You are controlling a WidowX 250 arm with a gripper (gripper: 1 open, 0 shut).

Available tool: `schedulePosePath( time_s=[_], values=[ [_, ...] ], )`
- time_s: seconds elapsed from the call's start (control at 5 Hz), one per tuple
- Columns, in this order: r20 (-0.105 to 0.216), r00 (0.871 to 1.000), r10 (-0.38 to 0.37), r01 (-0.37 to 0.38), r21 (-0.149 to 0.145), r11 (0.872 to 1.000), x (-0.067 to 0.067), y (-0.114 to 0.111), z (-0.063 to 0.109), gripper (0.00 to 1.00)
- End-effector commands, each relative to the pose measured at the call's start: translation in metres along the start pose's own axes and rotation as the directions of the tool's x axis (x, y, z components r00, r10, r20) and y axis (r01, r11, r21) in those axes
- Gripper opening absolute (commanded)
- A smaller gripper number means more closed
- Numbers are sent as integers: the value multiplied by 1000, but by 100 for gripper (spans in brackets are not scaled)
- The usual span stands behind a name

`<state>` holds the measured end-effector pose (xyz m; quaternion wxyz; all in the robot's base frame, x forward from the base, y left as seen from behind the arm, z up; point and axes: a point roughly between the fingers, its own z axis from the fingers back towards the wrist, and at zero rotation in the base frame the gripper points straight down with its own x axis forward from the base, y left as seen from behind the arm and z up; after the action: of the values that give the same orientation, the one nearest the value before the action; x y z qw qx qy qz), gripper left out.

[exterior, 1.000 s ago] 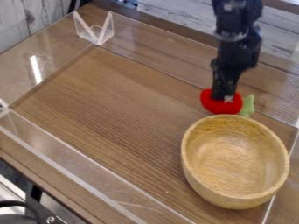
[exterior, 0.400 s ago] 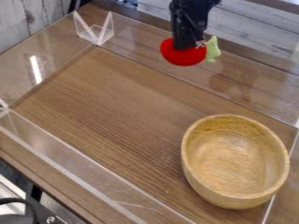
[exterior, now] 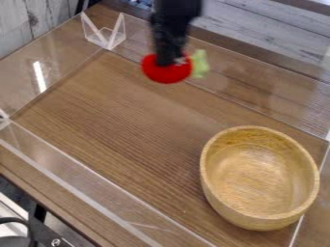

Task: Move the red object to the left side of the table

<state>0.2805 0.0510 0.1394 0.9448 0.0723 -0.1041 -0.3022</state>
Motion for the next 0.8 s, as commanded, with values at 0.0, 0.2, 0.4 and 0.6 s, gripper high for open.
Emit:
schedulePosePath(
  time_s=[0.0, 0.2, 0.4, 0.6],
  values=[
    [24, 997, 69, -70, 44, 997, -28, 27, 2, 0],
    [10, 979, 204, -204, 74, 976, -49, 58, 0, 0],
    [4, 960, 280, -279, 96, 956, -56, 86, -6, 0],
    [2, 943, 332, -330, 95, 939, -68, 92, -16, 0]
  ],
)
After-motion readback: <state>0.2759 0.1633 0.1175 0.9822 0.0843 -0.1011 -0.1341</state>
